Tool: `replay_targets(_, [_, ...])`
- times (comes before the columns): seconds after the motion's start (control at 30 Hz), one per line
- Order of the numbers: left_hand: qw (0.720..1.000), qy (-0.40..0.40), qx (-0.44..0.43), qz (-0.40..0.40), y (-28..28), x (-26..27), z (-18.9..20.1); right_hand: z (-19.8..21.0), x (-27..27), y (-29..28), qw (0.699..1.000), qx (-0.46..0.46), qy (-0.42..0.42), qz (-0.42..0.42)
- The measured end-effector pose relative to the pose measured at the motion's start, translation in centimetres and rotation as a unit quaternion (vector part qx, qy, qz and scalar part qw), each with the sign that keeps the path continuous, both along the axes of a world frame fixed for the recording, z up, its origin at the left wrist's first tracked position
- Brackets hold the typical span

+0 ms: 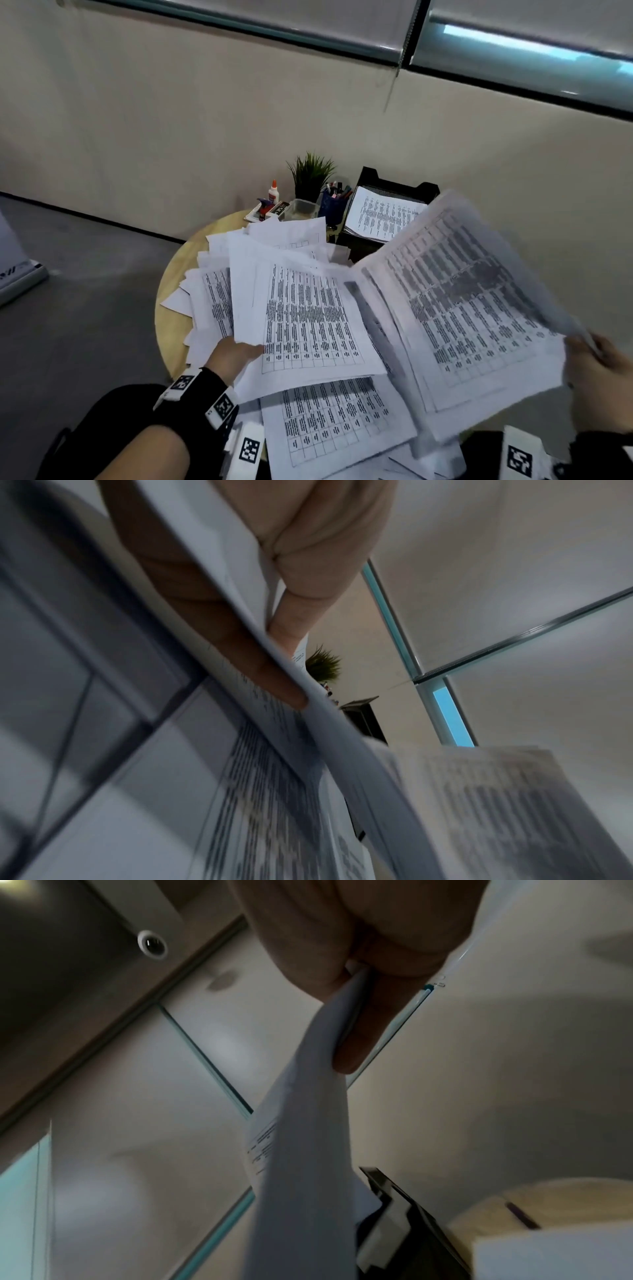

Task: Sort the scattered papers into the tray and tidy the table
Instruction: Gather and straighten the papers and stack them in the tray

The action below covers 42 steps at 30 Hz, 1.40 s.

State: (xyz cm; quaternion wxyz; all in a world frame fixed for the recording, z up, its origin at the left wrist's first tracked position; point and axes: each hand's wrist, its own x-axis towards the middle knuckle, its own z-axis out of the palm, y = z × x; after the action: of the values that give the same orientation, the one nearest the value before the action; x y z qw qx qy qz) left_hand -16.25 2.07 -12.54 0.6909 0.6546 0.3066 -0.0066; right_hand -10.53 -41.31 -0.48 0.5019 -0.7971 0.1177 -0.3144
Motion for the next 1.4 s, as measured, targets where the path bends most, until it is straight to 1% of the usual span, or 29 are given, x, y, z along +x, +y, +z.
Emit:
replay_targets(0.07, [1.000, 0.001, -0.014, -0.012, -0.6, 0.0, -0.5, 1.0, 0.0, 0.1, 1.000, 0.024, -0.012, 0.014])
replay_targets(0.13, [0.999, -0.003, -0.032, -0.012, -1.0, -0.1, -0.8, 1.1, 0.2, -0.1, 0.999, 0.032, 0.009, 0.000])
replay_targets(0.2, [0.999, -0.003, -0.042, -0.006, -1.3, -0.2, -0.6, 1.1, 0.2, 0.2, 0.998, 0.059, 0.033, -0.015])
replay_targets(0.27, [0.999, -0.013, -0.039, 0.006, -1.4, -0.1, -0.5, 0.8, 0.0, 0.9, 0.998, 0.060, 0.031, -0.006])
replay_targets(0.33, [0.998, -0.040, -0.034, 0.038, -1.2, -0.1, 0.0, 0.0, -0.4, 2.1, 0.995, 0.085, 0.054, 0.020])
replay_targets(0.4, [0.996, -0.058, -0.017, 0.069, -0.8, -0.1, 0.5, -1.6, -0.6, 3.4, 0.990, 0.116, 0.074, 0.038])
replay_targets(0.47, [0.992, -0.069, -0.005, 0.106, -0.2, -0.2, 0.6, -4.1, -0.3, 4.0, 0.984, 0.139, 0.111, 0.029])
replay_targets(0.53, [0.989, -0.057, 0.015, 0.135, 0.6, -0.2, 0.6, -6.3, 0.0, 4.1, 0.979, 0.142, 0.147, 0.023])
replay_targets(0.63, [0.985, -0.034, 0.050, 0.161, 1.9, 0.1, 0.3, -6.9, 0.0, 4.9, 0.974, 0.131, 0.184, 0.029])
replay_targets(0.73, [0.977, -0.035, 0.074, 0.197, 3.0, 0.2, 0.1, -6.7, 0.1, 5.5, 0.973, 0.121, 0.196, 0.010])
replay_targets(0.77, [0.975, -0.043, 0.068, 0.205, 3.3, 0.3, 0.0, -6.8, 0.3, 5.5, 0.973, 0.113, 0.201, 0.003])
replay_targets(0.87, [0.973, -0.075, 0.033, 0.217, 3.4, 0.4, 0.3, -6.8, 0.2, 5.5, 0.977, 0.090, 0.193, -0.017])
replay_targets(0.93, [0.973, -0.101, 0.008, 0.209, 3.0, 0.3, 0.7, -6.4, 0.0, 5.6, 0.979, 0.101, 0.174, -0.016])
replay_targets(1.0, [0.973, -0.113, 0.008, 0.202, 2.7, 0.2, 0.7, -6.0, 0.0, 5.5, 0.981, 0.130, 0.143, -0.007])
replay_targets(1.1, [0.971, -0.113, 0.008, 0.212, 2.7, 0.3, 0.1, -3.9, -0.4, 5.3, 0.981, 0.164, 0.102, 0.007])
replay_targets(1.2, [0.972, -0.107, -0.004, 0.209, 2.4, 0.2, 0.3, -1.2, -1.3, 5.1, 0.977, 0.199, 0.070, 0.039])
replay_targets(1.3, [0.978, -0.107, -0.018, 0.180, 1.3, 0.0, 0.6, -0.3, -1.0, 3.6, 0.974, 0.218, 0.024, 0.050])
replay_targets(1.33, [0.980, -0.106, -0.027, 0.166, 0.8, -0.1, 0.7, -0.1, -0.8, 3.3, 0.971, 0.227, 0.024, 0.065])
replay_targets(1.4, [0.986, -0.097, -0.045, 0.129, -0.1, -0.3, 0.7, 0.3, -0.7, 3.4, 0.959, 0.259, 0.055, 0.100])
